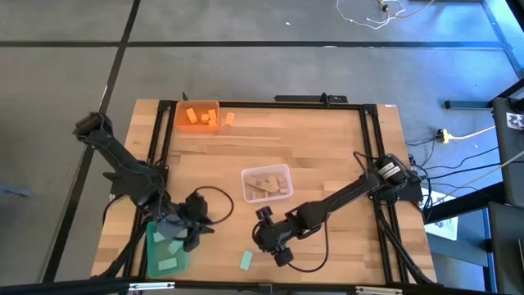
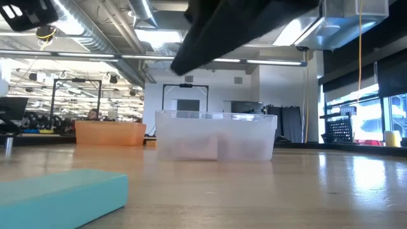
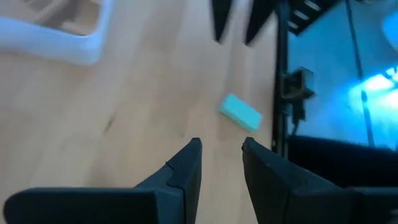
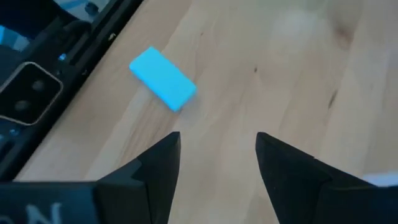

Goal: Sort & place blocks by color
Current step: Put the blue block into the green bin

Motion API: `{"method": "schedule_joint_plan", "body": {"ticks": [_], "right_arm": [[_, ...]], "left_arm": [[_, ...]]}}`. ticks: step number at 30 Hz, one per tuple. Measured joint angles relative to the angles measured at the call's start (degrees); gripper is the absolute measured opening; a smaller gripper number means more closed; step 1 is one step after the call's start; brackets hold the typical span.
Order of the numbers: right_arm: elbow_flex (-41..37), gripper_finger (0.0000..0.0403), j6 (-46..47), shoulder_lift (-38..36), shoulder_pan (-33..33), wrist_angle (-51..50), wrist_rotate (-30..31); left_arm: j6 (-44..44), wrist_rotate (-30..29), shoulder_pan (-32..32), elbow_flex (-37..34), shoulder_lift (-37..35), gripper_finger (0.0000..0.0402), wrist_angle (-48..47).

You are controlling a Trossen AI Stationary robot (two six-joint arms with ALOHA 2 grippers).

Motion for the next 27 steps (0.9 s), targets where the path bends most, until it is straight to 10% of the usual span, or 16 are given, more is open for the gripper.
{"method": "schedule_joint_plan", "body": {"ticks": [27], "right_arm": [[-0.5,0.0209,29.6,-10.2,-4.6,-33.6,12.3]], "left_arm": [[19.4,-2.7,-0.6,5.2,17.5,0.0106,11.4]]}}
